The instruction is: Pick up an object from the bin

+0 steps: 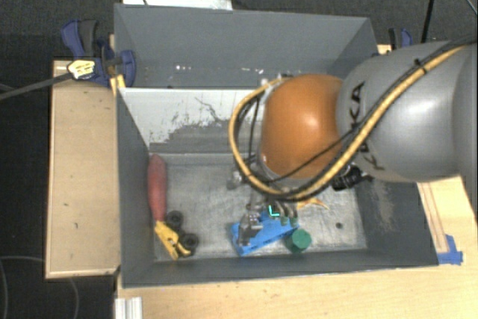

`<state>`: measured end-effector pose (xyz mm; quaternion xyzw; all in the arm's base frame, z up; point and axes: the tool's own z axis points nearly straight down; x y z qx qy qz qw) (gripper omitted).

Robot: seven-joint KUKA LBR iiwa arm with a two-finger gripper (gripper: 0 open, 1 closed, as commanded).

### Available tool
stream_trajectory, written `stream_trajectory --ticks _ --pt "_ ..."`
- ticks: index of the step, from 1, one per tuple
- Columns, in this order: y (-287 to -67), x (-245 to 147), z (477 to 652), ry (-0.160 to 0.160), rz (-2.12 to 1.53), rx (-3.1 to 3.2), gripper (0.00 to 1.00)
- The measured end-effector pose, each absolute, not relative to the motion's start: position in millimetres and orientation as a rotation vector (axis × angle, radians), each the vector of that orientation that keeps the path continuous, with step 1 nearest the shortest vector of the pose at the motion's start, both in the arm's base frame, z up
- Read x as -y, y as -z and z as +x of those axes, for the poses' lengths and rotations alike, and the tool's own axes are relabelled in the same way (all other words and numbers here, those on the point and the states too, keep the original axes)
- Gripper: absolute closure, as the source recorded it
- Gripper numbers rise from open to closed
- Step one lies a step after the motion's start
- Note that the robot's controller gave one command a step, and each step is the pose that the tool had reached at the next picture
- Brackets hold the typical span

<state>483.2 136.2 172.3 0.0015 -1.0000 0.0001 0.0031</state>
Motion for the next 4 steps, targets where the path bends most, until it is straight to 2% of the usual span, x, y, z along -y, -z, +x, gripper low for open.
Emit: stream_trajectory --ticks 1,2,3,4 --pt "-176.2 -135.6 485.2 0.002 -0.003 3.143 0.0" --pt "-154.0 -84.0 480.9 0.003 0.087 3.144 0.0" --pt "-92.7 -65.8 497.9 0.0 0.072 3.148 0.0" --pt "-73.6 -75.4 506.7 0.003 0.648 3.07 1.0"
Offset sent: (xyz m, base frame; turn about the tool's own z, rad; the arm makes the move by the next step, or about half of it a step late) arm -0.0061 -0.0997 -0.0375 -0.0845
